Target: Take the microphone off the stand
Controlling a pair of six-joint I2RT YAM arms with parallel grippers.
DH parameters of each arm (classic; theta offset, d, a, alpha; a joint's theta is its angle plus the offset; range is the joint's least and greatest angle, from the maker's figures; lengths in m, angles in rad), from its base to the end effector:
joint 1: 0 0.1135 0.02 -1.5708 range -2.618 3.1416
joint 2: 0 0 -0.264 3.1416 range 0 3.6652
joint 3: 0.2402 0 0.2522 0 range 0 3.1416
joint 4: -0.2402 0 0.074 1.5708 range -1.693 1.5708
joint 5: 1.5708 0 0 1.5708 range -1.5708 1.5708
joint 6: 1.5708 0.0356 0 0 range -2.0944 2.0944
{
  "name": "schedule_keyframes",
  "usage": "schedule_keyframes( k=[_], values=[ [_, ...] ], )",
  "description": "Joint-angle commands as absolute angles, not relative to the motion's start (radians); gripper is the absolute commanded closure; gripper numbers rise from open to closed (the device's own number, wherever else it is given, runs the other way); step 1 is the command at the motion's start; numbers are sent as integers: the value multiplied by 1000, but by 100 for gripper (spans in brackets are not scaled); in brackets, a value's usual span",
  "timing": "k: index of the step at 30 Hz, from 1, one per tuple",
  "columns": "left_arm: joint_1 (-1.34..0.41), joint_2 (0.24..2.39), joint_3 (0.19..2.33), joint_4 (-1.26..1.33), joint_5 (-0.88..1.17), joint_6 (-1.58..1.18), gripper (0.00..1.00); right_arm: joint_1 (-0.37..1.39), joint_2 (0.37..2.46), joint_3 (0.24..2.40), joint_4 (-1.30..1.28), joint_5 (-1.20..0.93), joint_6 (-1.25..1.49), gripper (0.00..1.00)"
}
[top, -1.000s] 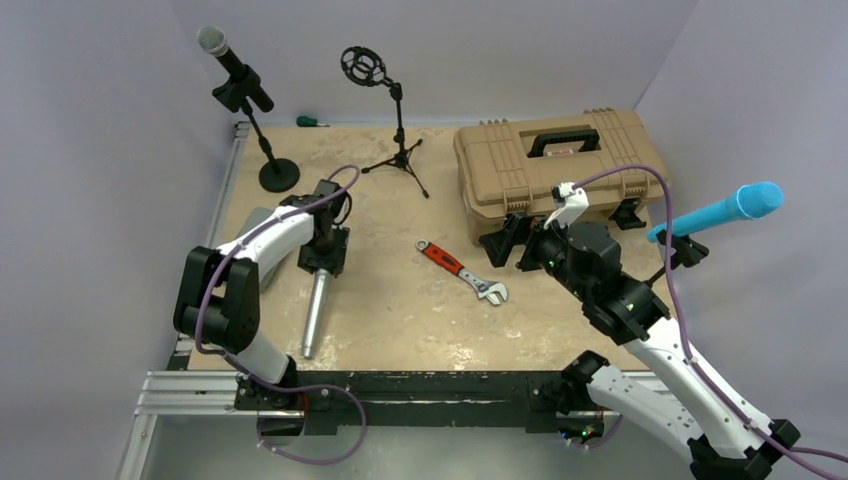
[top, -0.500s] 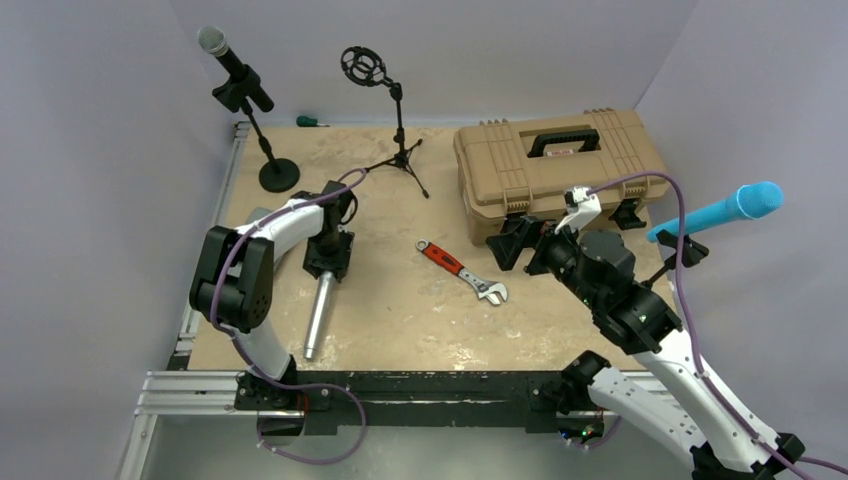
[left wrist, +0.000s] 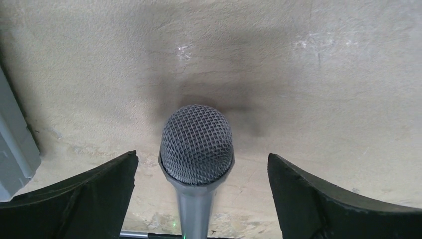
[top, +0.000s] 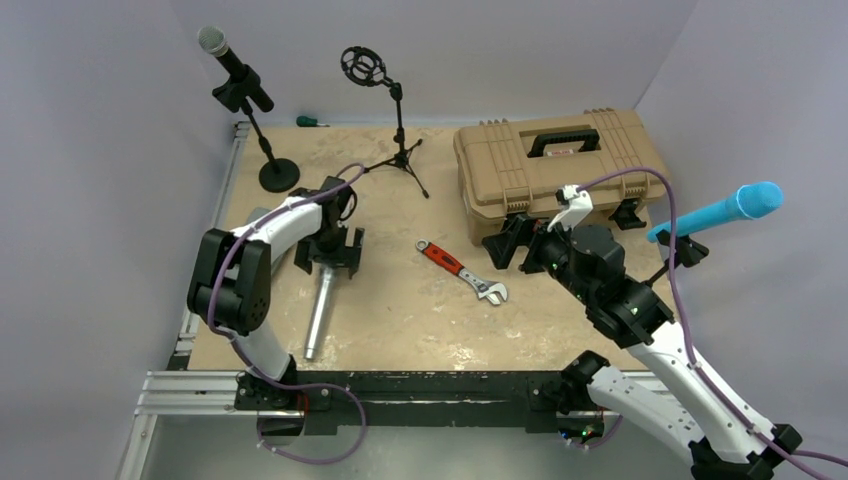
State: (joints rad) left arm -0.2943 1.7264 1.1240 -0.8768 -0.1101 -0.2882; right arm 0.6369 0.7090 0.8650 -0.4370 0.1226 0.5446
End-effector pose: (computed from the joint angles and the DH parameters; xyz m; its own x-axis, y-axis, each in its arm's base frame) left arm 0.2947 -0.0852 0.1760 -0.9929 0.0058 -0.1188 -0.0037 0.9969 0.0789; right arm 0.1291 0.0901 0.3524 -0.4475 0.3085 -0.8394 -0.3085 0.8277 0.4688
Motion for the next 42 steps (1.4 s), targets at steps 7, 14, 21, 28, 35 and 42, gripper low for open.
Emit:
schedule_keyframes(
  k=[7,14,21,28,35,42],
  values=[
    [-273,1405,1109,-766,-38,-314,0,641,695,870,-401,128,532,1],
    [-270,1190,1101,-489,234,-534,0,642,705,871,-394,122,526,1],
    [-266,1303,1161,-26,385,-921,0,641,704,887,-411,128,540,1],
    [-255,1563,1282,319,354,-1253,0,641,673,901,-438,143,563,1],
    [-254,1730,1351,487,256,-1310,3,642,648,912,-462,162,574,1],
    [-255,1750,1327,530,222,-1241,10,640,647,910,-466,172,581,1]
  ],
)
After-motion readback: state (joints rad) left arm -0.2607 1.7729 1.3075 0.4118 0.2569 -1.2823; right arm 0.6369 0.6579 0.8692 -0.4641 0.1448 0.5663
